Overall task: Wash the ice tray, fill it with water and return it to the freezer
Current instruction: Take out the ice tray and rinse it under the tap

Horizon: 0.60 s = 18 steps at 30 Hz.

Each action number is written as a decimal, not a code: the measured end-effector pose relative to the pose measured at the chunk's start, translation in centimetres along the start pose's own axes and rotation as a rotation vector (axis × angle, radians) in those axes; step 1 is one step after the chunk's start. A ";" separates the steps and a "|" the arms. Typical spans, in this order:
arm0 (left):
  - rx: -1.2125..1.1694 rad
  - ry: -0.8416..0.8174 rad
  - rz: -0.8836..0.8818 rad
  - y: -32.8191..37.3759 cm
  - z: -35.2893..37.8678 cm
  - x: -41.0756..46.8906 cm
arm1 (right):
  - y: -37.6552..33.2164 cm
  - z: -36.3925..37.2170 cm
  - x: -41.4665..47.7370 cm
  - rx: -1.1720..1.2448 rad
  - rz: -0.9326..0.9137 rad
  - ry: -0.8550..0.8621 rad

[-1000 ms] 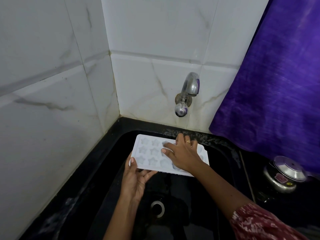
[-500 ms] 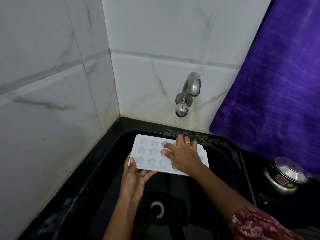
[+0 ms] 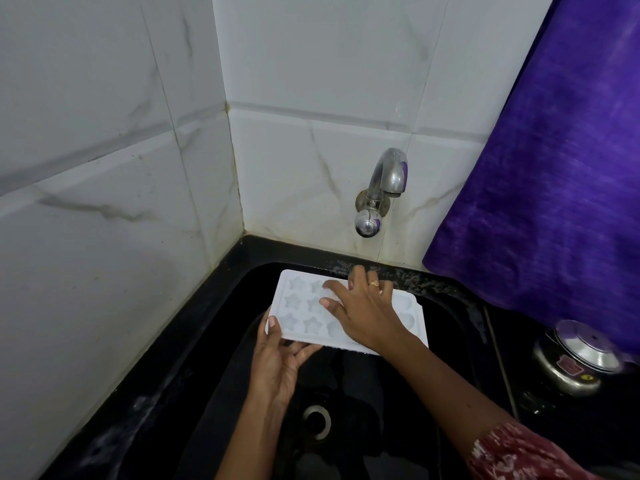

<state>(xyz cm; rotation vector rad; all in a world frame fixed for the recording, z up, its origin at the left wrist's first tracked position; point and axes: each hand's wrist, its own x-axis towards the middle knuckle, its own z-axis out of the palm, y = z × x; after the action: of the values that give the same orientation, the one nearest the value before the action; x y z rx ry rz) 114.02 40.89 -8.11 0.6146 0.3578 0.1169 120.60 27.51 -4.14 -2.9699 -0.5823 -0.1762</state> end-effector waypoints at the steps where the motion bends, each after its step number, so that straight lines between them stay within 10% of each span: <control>1: 0.001 0.001 -0.001 0.0 0.1 0.0 | -0.2 -0.1 0.1 -0.012 -0.017 -0.022; 18: 0.033 -0.035 0.003 0.0 0.2 0.2 | -0.6 0.5 1.5 0.025 0.010 -0.098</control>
<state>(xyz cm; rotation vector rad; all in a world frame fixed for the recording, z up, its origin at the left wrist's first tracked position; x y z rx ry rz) 114.28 40.81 -8.01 0.6490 0.3253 0.1030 121.78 28.71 -4.38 -2.9696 -0.5759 -0.0226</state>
